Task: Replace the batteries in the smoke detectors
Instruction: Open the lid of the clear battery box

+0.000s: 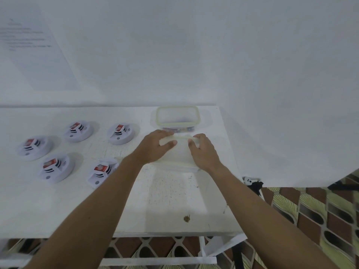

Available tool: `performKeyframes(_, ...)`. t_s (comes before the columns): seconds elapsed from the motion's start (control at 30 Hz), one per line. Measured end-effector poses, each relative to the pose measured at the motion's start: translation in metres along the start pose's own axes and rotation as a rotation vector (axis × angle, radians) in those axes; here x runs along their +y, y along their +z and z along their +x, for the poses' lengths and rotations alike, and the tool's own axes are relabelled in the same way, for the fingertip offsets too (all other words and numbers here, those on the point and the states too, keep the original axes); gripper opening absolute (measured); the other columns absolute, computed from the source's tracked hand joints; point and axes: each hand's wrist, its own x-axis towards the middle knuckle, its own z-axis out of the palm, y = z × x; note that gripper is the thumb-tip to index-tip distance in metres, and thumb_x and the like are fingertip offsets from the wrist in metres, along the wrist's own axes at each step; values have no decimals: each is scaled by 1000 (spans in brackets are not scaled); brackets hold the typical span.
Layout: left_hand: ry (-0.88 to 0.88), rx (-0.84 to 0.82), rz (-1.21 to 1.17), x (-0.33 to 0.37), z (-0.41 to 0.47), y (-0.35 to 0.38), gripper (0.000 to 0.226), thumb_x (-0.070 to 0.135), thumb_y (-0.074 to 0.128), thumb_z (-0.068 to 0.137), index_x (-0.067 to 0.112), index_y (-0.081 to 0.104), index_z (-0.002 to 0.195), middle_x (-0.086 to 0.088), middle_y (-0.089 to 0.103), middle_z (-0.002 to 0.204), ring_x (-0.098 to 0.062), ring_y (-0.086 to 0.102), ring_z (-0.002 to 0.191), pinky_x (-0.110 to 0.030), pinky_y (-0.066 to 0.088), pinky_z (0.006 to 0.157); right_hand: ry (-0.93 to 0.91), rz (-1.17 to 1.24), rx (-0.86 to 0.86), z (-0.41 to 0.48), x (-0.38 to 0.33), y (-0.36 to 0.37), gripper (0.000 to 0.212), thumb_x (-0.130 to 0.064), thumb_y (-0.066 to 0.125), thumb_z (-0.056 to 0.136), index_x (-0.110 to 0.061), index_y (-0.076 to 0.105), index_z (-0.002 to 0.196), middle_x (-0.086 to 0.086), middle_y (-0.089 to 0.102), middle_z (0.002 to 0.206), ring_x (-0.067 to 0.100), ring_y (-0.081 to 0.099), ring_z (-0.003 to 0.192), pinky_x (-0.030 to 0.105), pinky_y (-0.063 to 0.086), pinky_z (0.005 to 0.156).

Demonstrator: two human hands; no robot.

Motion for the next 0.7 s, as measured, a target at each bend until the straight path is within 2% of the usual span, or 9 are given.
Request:
performKeyframes(0.1, -46, 46, 3, 0, -4, 2, 46, 50, 65, 87, 22, 62, 124, 1, 59, 126, -8, 49, 108, -23, 34, 90, -13, -12, 26, -1, -3, -2, 39, -39, 44, 103, -16, 47, 135, 3, 52, 135, 24, 55, 120, 42, 44, 102)
performKeyframes(0.2, -131, 146, 5, -5, -9, 3, 47, 59, 69, 79, 20, 63, 105, 1, 61, 104, -14, 56, 96, -26, 39, 77, -27, 78, 222, -3, -3, -3, 32, -31, 48, 101, -18, 51, 130, -2, 55, 130, 22, 58, 115, 49, 45, 103)
performKeyframes(0.27, -215, 226, 13, -5, -15, 4, 50, 64, 70, 74, 18, 58, 91, 2, 61, 92, -17, 58, 87, -30, 43, 70, 17, 205, 261, -7, -4, 0, 35, -29, 51, 100, -15, 49, 132, -1, 53, 132, 22, 57, 116, 44, 46, 103)
performKeyframes(0.37, -307, 267, 30, 0, -25, 8, 59, 71, 68, 70, 15, 53, 84, 3, 59, 78, -19, 60, 78, -32, 45, 63, 112, 367, 144, -13, -11, 9, 48, -30, 49, 102, -13, 38, 145, 6, 47, 142, 22, 52, 124, 33, 44, 100)
performKeyframes(0.43, -348, 209, -19, 4, -30, 11, 62, 72, 66, 71, 17, 53, 95, 1, 61, 85, -20, 61, 82, -30, 45, 59, 132, 398, 25, -15, -18, 16, 53, -32, 40, 106, -18, 24, 155, 6, 38, 151, 23, 45, 132, 31, 38, 102)
performKeyframes(0.5, -368, 116, -67, 5, -29, 12, 65, 69, 63, 77, 20, 49, 118, -4, 61, 102, -23, 61, 91, -27, 44, 57, 139, 385, -39, -13, -24, 20, 55, -32, 30, 109, -23, 13, 159, 4, 28, 160, 22, 34, 143, 34, 32, 113)
performKeyframes(0.53, -367, 76, -76, 5, -28, 12, 68, 66, 60, 81, 22, 43, 130, -7, 60, 111, -25, 59, 98, -28, 45, 61, 134, 383, -51, -12, -25, 20, 53, -30, 28, 109, -24, 12, 160, 3, 29, 160, 21, 34, 143, 35, 31, 115)
performKeyframes(0.6, -353, 39, -101, 3, -21, 11, 68, 62, 50, 90, 24, 32, 143, -12, 58, 126, -30, 56, 113, -33, 45, 78, 105, 383, -69, -10, -25, 20, 51, -27, 28, 109, -27, 16, 159, 2, 35, 157, 18, 39, 137, 32, 34, 110)
performKeyframes(0.7, -331, 59, -155, -1, -12, 11, 63, 58, 39, 96, 27, 28, 149, -15, 57, 132, -31, 51, 124, -40, 41, 97, 83, 362, -106, -8, -23, 18, 49, -27, 28, 109, -30, 19, 158, 3, 35, 158, 22, 39, 141, 32, 33, 111)
